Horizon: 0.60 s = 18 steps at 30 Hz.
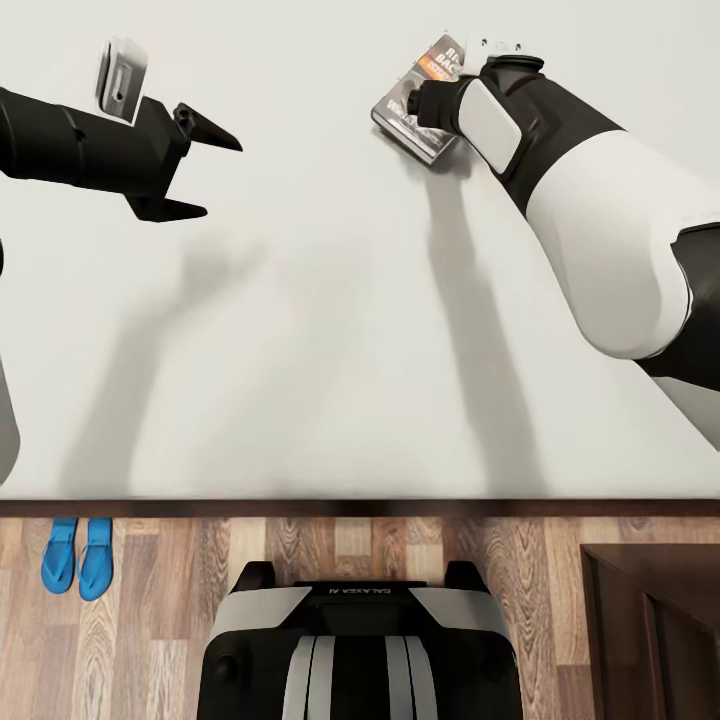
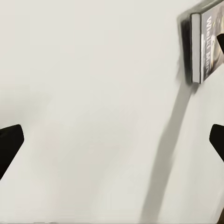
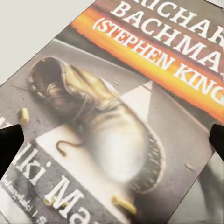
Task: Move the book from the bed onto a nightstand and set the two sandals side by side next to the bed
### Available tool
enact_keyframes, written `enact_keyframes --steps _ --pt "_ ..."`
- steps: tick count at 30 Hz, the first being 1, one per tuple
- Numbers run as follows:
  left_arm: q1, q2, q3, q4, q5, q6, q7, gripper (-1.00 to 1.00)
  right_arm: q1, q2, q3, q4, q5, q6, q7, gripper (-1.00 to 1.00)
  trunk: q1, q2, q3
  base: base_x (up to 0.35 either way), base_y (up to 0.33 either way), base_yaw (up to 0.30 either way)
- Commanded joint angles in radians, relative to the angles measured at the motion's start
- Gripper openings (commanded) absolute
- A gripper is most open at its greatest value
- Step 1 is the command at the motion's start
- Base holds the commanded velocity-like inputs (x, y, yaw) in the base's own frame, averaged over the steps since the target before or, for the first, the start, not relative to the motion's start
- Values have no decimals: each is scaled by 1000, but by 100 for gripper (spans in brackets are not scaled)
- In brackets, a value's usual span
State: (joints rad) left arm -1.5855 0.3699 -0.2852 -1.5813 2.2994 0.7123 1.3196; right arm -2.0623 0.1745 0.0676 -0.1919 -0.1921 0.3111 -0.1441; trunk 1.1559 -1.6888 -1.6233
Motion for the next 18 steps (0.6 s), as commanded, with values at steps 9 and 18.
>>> enact_keyframes --steps 9,18 --pt "-1 -1 0 0 3 9 6 100 -1 0 0 36 -15 5 -6 100 0 0 0 -38 -6 0" --pt "-1 -3 0 0 3 9 6 100 -59 0 0 31 -15 23 -7 100 0 0 0 -7 -1 0"
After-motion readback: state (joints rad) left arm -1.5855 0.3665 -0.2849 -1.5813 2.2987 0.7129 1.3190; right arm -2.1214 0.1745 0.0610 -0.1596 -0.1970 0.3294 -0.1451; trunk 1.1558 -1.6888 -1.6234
